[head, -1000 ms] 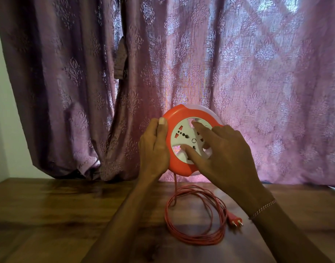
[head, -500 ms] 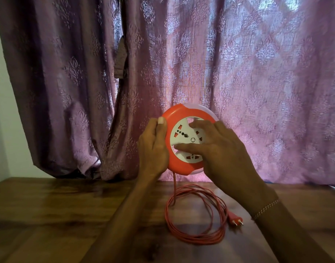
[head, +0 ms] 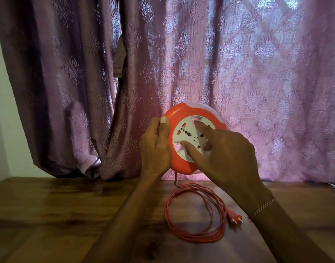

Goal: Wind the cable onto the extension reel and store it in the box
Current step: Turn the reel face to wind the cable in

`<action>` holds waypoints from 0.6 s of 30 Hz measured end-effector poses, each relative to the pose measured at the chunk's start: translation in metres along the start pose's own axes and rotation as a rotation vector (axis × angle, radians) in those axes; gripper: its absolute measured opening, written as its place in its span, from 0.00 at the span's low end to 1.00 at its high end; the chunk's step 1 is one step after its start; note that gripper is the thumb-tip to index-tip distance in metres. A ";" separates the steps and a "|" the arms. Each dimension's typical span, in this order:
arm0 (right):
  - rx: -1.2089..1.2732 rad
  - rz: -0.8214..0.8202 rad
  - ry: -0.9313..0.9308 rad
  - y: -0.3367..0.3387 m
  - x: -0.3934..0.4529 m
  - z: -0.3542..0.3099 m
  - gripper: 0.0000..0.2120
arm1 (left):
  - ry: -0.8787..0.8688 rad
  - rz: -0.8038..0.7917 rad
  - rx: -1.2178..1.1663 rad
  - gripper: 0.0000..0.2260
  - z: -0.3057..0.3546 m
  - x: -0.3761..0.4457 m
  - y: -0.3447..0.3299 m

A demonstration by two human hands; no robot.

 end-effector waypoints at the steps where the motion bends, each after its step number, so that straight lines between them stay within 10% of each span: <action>1: 0.013 0.000 0.018 0.000 0.000 0.000 0.28 | 0.008 -0.004 -0.009 0.26 0.001 0.000 0.000; 7: 0.134 0.059 0.290 0.005 0.003 0.005 0.10 | 0.042 0.007 -0.048 0.23 0.002 0.002 0.004; 18: 0.011 -0.166 0.376 0.006 0.003 0.001 0.26 | 0.077 0.005 -0.060 0.23 0.000 0.003 0.004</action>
Point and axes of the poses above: each hand's wrist, its own x-axis towards the middle knuckle, its own y-axis out of the back of the hand, z = x × y, the point moved 2 cm from there along x, towards the middle knuckle, and after that the axes turned 2 degrees about y, right-handed, at the moved point
